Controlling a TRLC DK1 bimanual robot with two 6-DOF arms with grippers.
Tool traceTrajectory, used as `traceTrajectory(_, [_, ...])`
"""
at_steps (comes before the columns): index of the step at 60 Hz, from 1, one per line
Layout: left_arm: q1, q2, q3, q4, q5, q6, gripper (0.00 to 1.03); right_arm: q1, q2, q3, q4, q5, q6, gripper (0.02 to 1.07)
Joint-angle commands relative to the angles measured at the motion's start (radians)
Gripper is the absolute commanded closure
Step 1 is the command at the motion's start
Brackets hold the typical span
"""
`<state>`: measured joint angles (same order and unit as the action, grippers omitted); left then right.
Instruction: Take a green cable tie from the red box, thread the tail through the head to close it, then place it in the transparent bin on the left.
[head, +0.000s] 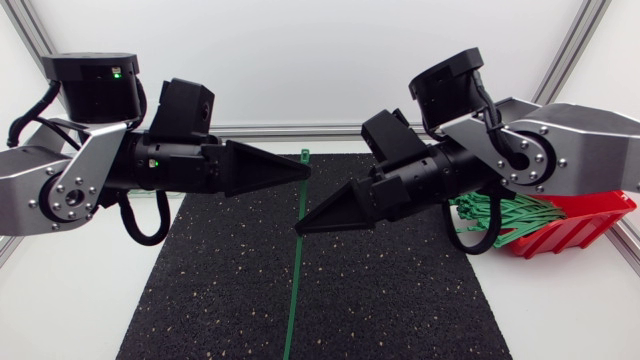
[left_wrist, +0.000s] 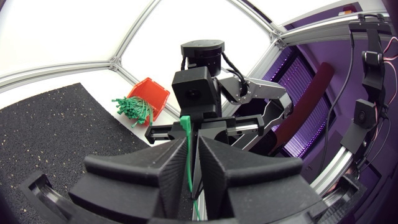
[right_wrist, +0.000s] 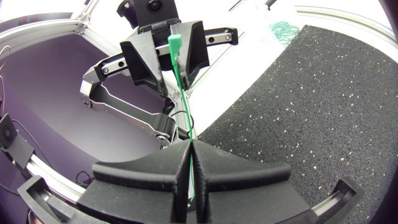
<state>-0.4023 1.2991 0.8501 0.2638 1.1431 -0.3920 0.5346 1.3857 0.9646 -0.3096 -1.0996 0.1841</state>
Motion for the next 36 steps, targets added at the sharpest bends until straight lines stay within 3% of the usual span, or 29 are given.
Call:
traceTrajectory(1, [-0.001,0.011,-0.017,0.014,-0.002,0.016,0.89,-0.004,-0.013,-0.024,0.014,0.0,0.023,1.01])
traceTrajectory(36, [0.011,0.002,-0.028,0.014,0.0,0.019,0.89,-0.008,-0.028,-0.027,0.017,0.003,0.023,1.01])
